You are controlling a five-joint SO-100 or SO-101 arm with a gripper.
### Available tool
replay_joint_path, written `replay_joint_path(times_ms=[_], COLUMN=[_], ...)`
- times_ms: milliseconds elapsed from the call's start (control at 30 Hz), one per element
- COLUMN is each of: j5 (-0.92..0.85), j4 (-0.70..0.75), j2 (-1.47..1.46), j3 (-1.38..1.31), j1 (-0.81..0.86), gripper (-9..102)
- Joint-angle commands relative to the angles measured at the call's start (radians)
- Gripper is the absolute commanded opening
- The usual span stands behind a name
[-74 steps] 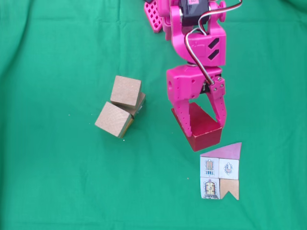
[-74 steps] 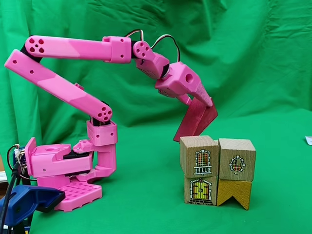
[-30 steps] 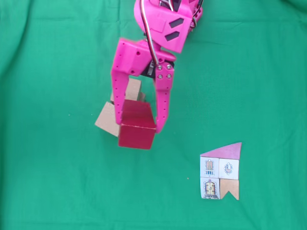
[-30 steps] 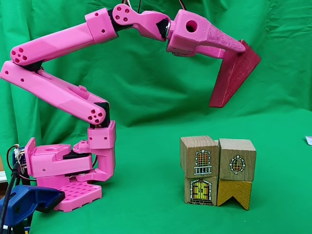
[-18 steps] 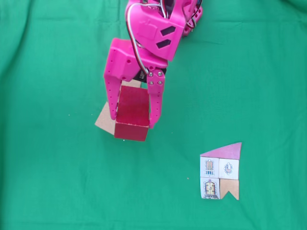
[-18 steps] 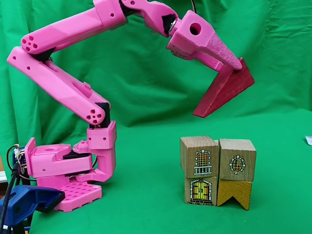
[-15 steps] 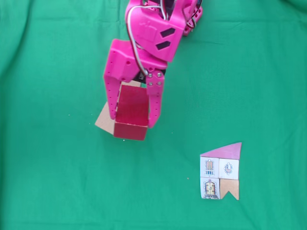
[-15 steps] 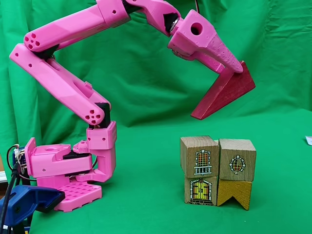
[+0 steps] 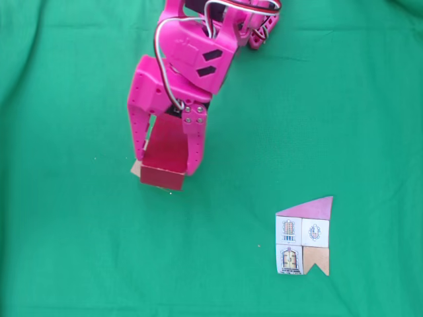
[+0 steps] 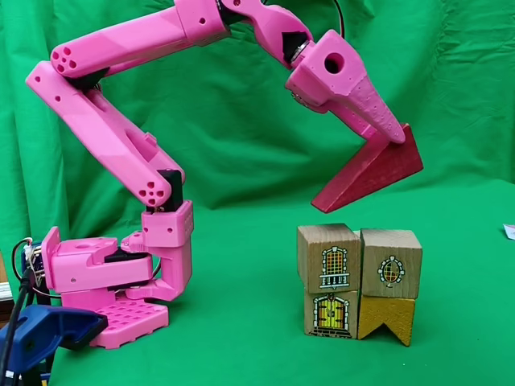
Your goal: Grasp some building blocks and build the house on the picture.
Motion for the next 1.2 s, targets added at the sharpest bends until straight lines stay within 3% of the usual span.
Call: replay_joint_path(times_ms=[0,300,967,1167], j5=[0.005,0.005,0.008,0.081], j4=[0.009,0.121,0.123,0.123], j2=[-0.012,-0.048,-0.091,-0.107], j3=[-0.051,-0.107,-0.149,-0.149], j1=[0.003,0.018,0.092,0.1], gripper=[20,20,20,20])
